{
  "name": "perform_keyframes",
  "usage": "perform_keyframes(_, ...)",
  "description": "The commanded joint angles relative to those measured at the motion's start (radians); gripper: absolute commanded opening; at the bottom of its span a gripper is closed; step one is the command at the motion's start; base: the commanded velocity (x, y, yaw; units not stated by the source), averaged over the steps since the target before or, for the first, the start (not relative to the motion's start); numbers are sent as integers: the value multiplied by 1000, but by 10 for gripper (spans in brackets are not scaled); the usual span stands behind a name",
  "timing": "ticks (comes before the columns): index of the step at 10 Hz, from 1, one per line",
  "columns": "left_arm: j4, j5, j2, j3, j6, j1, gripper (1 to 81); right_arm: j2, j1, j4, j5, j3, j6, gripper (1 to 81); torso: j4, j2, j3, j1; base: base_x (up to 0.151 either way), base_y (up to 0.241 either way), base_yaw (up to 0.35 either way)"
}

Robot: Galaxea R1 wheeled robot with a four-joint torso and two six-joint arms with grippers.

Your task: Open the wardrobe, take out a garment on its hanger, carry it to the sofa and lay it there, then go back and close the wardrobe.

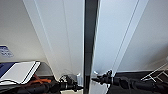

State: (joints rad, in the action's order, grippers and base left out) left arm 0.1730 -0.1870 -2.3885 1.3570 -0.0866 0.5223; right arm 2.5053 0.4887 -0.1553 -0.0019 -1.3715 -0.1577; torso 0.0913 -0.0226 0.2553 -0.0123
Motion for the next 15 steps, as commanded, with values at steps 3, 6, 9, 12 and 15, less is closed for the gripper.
perform_keyframes(3, 155, 150, 373, -528, 2, 182, 811, -255, 116, -75, 2, 368, -34, 811, 0, 0, 0, 0, 0, 0, 0)
perform_keyframes(6, 270, 309, 638, -611, 2, 403, 811, -481, 185, -104, 100, 468, -34, 811, 0, 0, 0, 0, 0, 0, 0)
perform_keyframes(9, 335, 600, 814, -511, 4, 721, 811, -769, 268, -113, 204, 534, -36, 811, 0, 0, 0, 0, 0, 0, 0)
perform_keyframes(12, 280, 1004, 706, -152, -21, 1073, 811, -964, 388, -1, 278, 480, -69, 811, 0, 0, -1, 0, 0, 0, 0)
perform_keyframes(15, 169, 1032, 478, 139, -45, 1164, 811, -847, 604, 103, 269, 259, -74, 811, 0, -3, -3, 4, 0, 0, 0)
